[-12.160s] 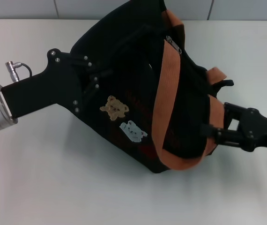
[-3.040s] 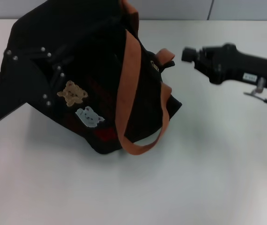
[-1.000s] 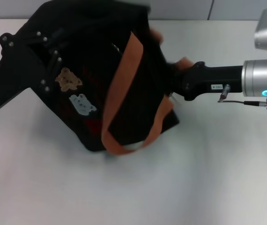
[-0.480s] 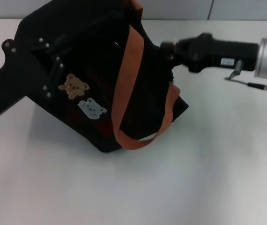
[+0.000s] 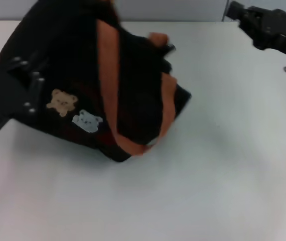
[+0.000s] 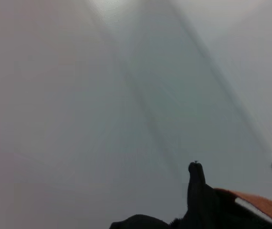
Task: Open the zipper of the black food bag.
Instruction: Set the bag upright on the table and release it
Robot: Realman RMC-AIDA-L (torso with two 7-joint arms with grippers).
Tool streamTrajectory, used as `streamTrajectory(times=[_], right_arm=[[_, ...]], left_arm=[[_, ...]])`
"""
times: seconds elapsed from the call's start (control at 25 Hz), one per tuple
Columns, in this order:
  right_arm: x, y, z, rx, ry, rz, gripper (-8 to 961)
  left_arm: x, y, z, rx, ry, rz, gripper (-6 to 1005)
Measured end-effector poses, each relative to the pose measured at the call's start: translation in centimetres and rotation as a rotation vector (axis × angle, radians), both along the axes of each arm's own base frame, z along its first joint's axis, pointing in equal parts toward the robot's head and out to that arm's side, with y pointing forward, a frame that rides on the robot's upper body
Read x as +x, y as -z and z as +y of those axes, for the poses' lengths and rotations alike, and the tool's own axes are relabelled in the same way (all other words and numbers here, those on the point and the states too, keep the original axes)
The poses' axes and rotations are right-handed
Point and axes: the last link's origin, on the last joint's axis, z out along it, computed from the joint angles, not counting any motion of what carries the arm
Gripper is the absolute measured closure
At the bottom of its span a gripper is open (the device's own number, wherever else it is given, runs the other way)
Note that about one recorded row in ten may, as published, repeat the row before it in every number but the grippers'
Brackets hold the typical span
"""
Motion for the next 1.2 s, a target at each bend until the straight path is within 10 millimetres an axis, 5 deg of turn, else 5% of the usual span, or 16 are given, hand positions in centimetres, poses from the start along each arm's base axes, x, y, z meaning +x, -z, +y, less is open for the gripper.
streamTrajectory(times=[0.2,0.4,0.64,0.88,1.2], right_arm=[[2.1,-0.2,-1.2,0.042,0.056,0.013,951],[2.6,0.0,-1.4,0.041,0.074,0.01,951],[2.6,0.3,-1.8,0.024,0.066,0.019,950],[3.4,0.3,-2.8,0.031,0.065,0.019,950],[5.0,-1.0,-4.5,0.096,0.105,0.082,949]], left_arm=[[-3.4,0.2,-2.4,0.059,-0.244,-0.106,929],[-4.6,2.2,-4.1,-0.013,-0.395,-0.223,929],[-2.1,6.4,-2.4,-0.202,-0.461,-0.375,930],[3.1,10.4,1.7,-0.421,-0.403,-0.367,930],[4.7,9.7,1.9,-0.455,-0.284,-0.38,918]])
